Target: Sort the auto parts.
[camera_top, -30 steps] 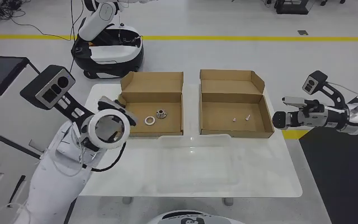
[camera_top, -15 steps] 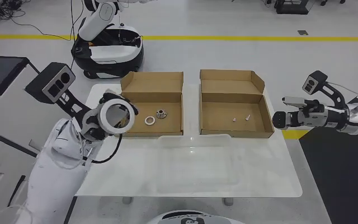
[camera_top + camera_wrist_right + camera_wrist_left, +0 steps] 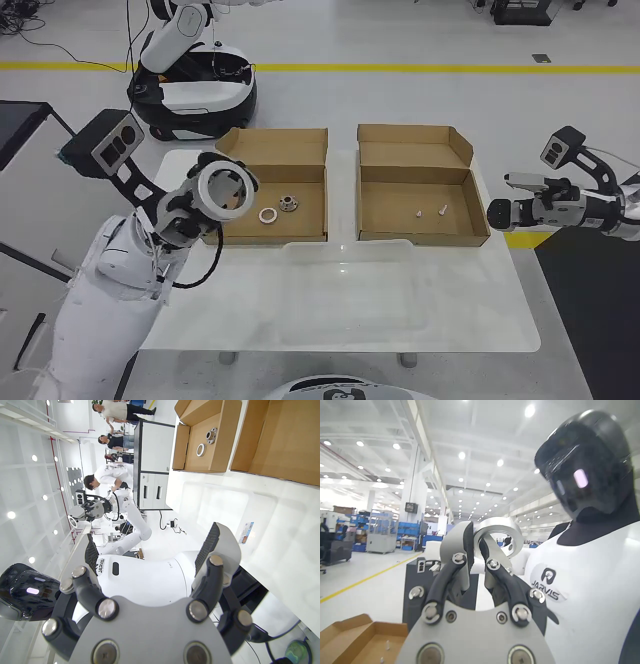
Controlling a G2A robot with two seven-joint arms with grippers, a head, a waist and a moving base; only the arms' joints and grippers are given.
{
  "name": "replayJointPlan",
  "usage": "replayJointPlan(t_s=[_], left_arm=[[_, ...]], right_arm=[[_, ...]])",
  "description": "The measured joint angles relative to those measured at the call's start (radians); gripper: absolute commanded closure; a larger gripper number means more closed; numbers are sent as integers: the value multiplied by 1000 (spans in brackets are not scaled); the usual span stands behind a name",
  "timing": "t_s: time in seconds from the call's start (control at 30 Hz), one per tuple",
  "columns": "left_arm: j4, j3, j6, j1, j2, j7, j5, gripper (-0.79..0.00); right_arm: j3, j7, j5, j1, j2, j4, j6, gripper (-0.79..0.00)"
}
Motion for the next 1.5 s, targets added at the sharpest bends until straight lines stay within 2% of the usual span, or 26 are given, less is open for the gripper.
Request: replayJointPlan(t_s=[0.17, 0.37, 0.47, 0.6, 0.8, 1.1, 1.5], left_arm=[[1, 9, -79, -11, -2, -15, -113, 0], [-24, -6, -82, -13, -2, -85, -185, 0], [-1, -23, -80, -2, -2, -121, -164, 0], [6, -42, -26, 6, -1, -164, -74, 0], [-10, -41, 22, 16, -6, -164, 17, 0], [-14, -30, -36, 23, -12, -124, -90, 0], [-21, -37, -43, 24, -11, -145, -97, 0]], right_arm=[[0, 0, 0, 0, 0, 0, 0, -785], [0, 0, 0, 0, 0, 0, 0, -785], [0, 0, 0, 0, 0, 0, 0, -785], [0, 0, 0, 0, 0, 0, 0, -785], [0, 0, 0, 0, 0, 0, 0, -785], [0, 0, 0, 0, 0, 0, 0, -785], [0, 0, 0, 0, 0, 0, 0, -785]])
